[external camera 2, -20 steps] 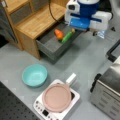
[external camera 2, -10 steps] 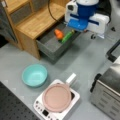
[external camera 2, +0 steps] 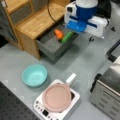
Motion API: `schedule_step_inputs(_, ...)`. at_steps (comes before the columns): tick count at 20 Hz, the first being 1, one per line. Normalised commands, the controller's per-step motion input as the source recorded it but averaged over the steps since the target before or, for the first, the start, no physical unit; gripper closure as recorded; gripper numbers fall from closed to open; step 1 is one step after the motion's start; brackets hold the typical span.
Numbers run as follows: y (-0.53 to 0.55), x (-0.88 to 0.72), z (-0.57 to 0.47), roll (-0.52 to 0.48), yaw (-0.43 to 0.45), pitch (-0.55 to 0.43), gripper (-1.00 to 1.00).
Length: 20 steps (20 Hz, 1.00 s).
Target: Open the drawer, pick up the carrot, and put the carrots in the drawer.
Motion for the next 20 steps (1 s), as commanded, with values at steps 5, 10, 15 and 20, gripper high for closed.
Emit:
schedule_step_inputs(5, 0.12, 0.26, 0.05, 0.002, -0.121, 0.145, -1.0)
schedule_step_inputs(10, 0.15, 0.23, 0.05, -0.003, -0.136, 0.117, -1.0)
schedule_step_inputs(15, 0.16, 0.17, -0.05, -0.05, -0.111, 0.087, -1.0)
schedule_step_inputs(20, 0.12, 0.07, -0.12, -0.079, -0.069, 0.084, -1.0)
